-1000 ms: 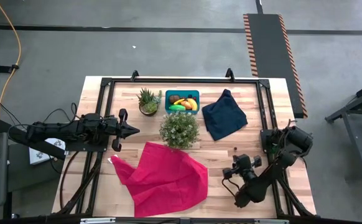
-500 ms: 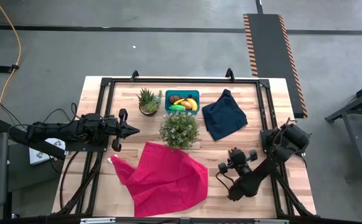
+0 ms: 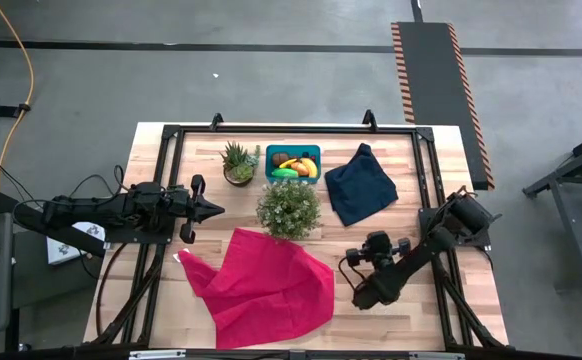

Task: Pick and placing Produce into tupperware
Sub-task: Put the blueberry into the blue bin

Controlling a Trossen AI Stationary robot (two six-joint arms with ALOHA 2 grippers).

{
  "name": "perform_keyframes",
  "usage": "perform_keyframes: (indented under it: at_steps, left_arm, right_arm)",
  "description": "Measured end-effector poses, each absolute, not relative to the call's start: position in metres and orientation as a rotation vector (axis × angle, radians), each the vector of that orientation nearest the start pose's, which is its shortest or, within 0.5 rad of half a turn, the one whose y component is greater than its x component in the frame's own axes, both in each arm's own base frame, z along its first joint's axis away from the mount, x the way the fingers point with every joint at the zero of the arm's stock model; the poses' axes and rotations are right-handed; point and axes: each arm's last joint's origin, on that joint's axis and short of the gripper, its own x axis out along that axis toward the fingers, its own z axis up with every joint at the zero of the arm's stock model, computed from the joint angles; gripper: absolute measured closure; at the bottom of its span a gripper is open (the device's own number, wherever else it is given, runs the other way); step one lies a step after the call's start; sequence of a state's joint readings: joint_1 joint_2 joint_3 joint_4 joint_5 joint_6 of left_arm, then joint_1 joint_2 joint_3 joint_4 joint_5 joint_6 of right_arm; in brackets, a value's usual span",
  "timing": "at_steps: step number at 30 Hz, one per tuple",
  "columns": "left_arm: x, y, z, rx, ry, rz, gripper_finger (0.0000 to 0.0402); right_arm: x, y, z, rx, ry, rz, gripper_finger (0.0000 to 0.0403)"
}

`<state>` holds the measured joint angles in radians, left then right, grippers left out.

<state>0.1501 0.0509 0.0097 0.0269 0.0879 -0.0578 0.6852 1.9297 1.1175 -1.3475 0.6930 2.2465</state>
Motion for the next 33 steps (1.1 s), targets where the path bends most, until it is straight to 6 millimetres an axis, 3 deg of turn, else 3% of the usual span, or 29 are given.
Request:
perform_keyframes:
  at_steps: [16,24,29,33]
  left_arm:
    - [0.099,0.012,0.165,-0.060,0.012,0.062,0.0401]
    - [0.099,0.012,0.165,-0.060,0.013,0.063,0.0401]
    - [0.099,0.012,0.165,-0.060,0.013,0.062,0.0401]
    - [0.099,0.012,0.165,-0.059,0.012,0.063,0.0401]
  right_arm:
    - [0.257,0.119,0.136,0.534,0.539,-1.469,0.0355]
    - [0.261,0.093,0.139,0.501,0.569,-1.597,0.0355]
    - [0.260,0.091,0.140,0.496,0.585,-1.618,0.0355]
    - [0.258,0.102,0.138,0.515,0.592,-1.576,0.0355]
